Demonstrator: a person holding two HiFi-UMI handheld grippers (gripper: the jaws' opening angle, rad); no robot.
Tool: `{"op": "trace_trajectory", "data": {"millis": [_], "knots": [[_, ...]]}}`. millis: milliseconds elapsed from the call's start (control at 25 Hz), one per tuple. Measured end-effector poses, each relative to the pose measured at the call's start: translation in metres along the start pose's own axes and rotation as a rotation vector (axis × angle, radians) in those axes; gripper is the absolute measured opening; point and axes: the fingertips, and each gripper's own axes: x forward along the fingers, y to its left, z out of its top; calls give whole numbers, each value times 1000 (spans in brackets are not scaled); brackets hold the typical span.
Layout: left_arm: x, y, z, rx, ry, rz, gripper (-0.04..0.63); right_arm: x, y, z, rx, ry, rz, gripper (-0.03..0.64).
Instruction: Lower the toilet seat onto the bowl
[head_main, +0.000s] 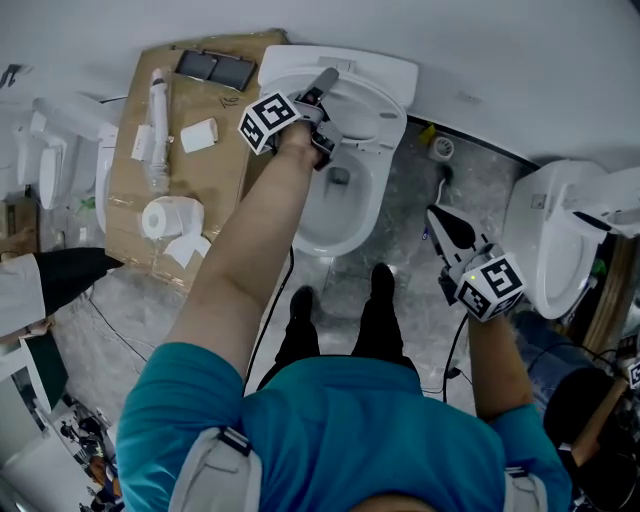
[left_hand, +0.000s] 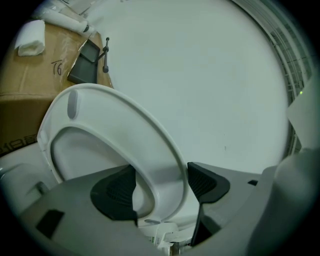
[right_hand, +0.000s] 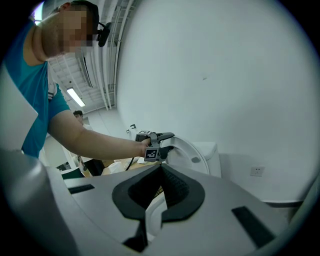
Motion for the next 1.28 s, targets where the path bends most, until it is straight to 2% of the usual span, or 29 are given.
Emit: {"op": "trace_trajectory", "data": {"millis": [480,960,1280], "knots": [[-17,-2,-7,-12,8,-34,330,3,15,-1,-3,6,22,-2],[-56,-1,-27,-9,33,-59,330,7,37,-4,-13,8,52,-2],[-82,1,-39,-32,12,-66,308,12,51,-3,-24,6,69,-2]]}}
